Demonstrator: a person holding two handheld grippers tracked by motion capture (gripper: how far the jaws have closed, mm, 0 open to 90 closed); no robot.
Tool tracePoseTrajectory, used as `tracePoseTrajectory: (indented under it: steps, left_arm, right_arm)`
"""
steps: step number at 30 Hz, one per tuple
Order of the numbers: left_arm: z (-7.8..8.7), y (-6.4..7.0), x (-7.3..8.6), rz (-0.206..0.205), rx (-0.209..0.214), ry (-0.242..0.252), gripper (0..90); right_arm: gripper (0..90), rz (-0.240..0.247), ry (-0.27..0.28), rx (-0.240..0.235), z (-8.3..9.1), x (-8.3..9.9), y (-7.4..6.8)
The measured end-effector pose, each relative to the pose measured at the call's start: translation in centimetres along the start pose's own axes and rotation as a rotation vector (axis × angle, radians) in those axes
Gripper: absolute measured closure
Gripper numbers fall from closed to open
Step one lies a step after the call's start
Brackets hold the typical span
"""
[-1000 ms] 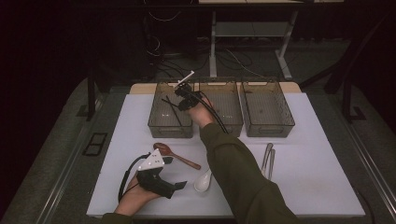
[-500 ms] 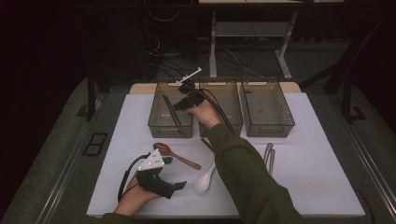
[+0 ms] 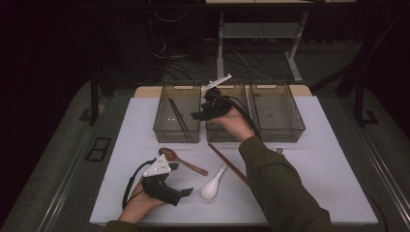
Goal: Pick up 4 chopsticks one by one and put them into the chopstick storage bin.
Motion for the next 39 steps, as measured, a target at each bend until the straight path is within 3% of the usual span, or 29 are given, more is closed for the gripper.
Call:
tracePoseTrajectory:
  steps: [10,18,27,39]
  left_arm:
    - [0.0,-0.1,0.1,0.001,-0.006,-0.009,0.0]
    - [-0.1,-0.1,0.2,0.005,-0.009,-0.008,0.0]
    - [-0.2,-0.2,0.2,0.007,-0.014,-0.013,0.0]
    - [-0.2,-0.2,0.2,0.010,-0.018,-0.016,0.0]
  right_arm:
    - [31.5,0.044,0.018,-0.022,2.9,2.7,-0.1]
    - [27.9,0.055,0.065,-0.028,5.3,5.4,0.0]
    - [26.6,0.050,0.109,-0.025,8.1,8.5,0.5]
    - [26.5,0.002,0.141,-0.022,10.6,13.5,1.6]
Point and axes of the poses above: each handheld gripper's, and its own axes: z roughly backward along the jaws, x roughly out of its underside, y roughly to its right, the point moved 6 cm from there along -z, roughly forward along the jaws, and after that the axes turned 5 degrees about -y, right-handed, at the moved point
